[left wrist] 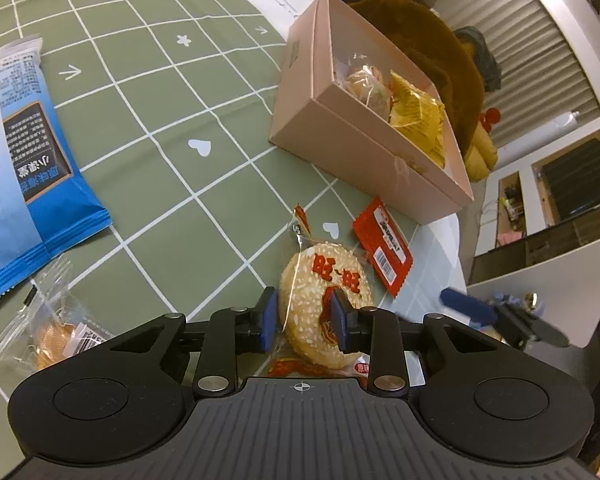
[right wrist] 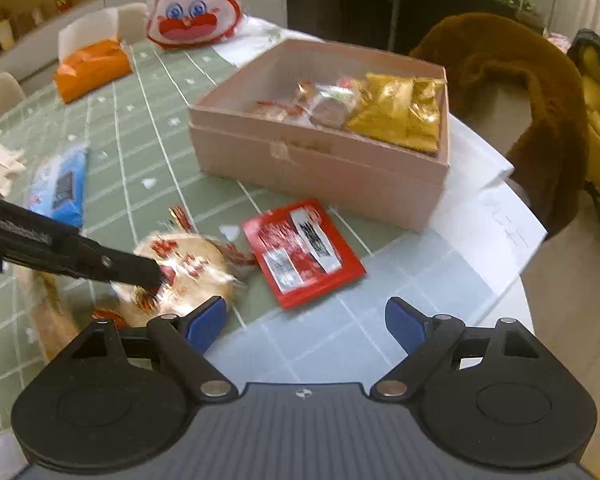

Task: Organize snacks
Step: 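Grasp the wrapped sandwich cookie with the left tool and lift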

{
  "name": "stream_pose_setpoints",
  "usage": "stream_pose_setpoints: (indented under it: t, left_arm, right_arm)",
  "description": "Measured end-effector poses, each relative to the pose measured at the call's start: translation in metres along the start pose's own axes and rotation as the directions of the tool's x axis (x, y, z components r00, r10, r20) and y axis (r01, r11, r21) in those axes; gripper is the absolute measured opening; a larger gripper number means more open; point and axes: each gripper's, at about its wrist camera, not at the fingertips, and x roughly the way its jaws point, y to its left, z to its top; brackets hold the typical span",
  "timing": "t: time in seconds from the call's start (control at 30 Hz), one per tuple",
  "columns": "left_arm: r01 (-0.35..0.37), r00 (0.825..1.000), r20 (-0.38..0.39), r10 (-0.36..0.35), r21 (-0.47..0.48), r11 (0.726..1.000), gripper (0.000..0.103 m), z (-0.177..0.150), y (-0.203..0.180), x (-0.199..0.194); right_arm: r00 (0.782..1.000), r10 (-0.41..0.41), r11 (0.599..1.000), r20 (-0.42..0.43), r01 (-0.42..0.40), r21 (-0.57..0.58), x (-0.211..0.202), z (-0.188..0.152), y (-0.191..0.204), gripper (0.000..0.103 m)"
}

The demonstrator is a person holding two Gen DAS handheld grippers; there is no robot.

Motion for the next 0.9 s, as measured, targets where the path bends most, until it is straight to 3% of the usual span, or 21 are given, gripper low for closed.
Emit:
stream_pose_setpoints:
  t: [0.13,0.23,0.37,0.43,0.47,0.7,0.9]
  left_arm:
    - [-0.002,1.000,0.018,0.001,0.029,1.000,0.036,0.000,-0.007,0.004]
    - [0.012,1.000,0.018,-0.013,0.016,1.000,0.041,0.002,-0.011,0.006]
    - [0.047,0.999,0.020,-0.048,0.029,0.998,0.037,0.005,-0.026,0.003]
    - [0.026,0.999,0.036,-0.028,0.067,0.997,0.034,0.006,-0.036,0.000]
    - [0.023,0.999,0.040,-0.026,0.070,0.997,0.028,0.007,-0.038,0.000]
    - [-0.037,0.999,0.038,0.035,0.038,0.999,0.025,0.010,-0.034,0.002]
    - [-0.098,0.990,0.100,0.101,-0.030,0.995,0.024,0.009,-0.016,-0.021]
  right_arm:
    - [1.000,-0.007,1.000,-0.022,0.007,0.000,0.011,-0.007,0.006,0.075]
    - [1.000,0.000,1.000,-0.006,0.000,0.004,0.013,-0.006,0.006,0.074]
    - [1.000,0.020,1.000,0.002,-0.020,-0.019,0.015,-0.002,0.010,0.074]
    - [1.000,0.023,0.999,0.009,-0.023,-0.028,0.016,-0.002,0.012,0.074]
    - [1.000,0.026,0.999,0.010,-0.026,-0.030,0.016,-0.002,0.013,0.074]
    - [0.998,0.067,0.997,0.010,-0.067,-0.027,0.014,0.001,0.005,0.074]
    - [0.994,0.110,0.993,0.011,-0.110,0.038,0.022,0.021,-0.023,0.077]
